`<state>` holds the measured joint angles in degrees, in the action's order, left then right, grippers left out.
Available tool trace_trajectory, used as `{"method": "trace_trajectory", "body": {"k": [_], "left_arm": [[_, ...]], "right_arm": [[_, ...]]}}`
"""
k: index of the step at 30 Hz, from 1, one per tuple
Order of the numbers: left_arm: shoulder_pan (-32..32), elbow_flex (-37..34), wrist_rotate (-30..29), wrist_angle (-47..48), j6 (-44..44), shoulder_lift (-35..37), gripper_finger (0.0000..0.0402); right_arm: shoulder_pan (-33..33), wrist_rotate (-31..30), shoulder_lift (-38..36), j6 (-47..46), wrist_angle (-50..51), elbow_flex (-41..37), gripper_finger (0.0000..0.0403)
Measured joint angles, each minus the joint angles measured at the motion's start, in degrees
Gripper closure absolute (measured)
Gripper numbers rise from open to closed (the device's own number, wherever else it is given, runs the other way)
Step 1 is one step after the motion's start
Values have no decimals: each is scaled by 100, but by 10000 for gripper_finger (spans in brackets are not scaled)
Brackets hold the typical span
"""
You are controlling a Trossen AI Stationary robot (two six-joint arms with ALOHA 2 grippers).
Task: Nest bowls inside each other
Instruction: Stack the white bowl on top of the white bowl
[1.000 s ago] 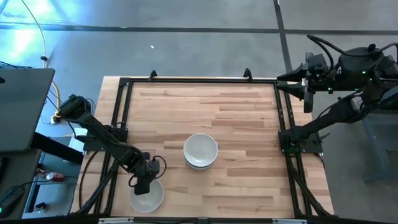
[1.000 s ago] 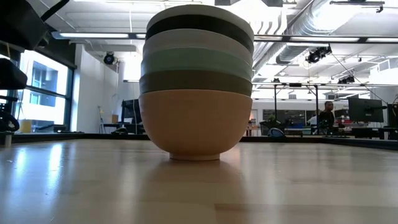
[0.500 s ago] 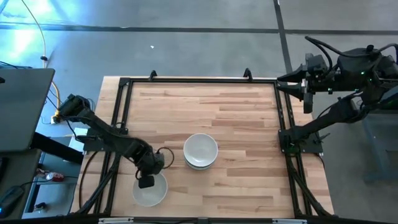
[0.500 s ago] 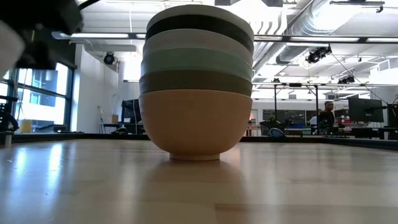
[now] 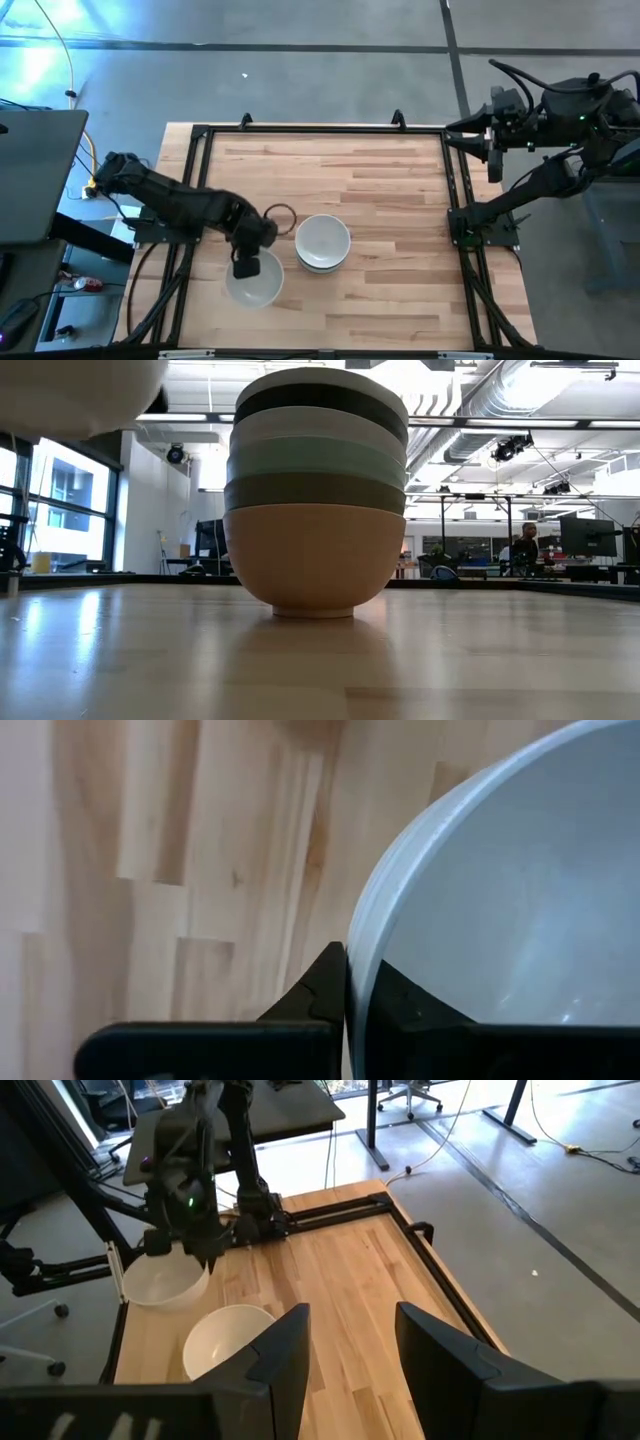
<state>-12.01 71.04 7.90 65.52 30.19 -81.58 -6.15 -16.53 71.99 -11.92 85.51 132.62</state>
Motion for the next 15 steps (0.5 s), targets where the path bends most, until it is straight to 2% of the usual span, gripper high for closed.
{"method": "trace_trajectory", "body": {"k": [6,15], "left_arm": [[485,709,0,507,-237,0,401],[1191,1545,-15,561,-432,-200,401]], "right_arm": [[0,2,0,-103,185,0,261],[1,2,7,-68,208,0,261]]}}
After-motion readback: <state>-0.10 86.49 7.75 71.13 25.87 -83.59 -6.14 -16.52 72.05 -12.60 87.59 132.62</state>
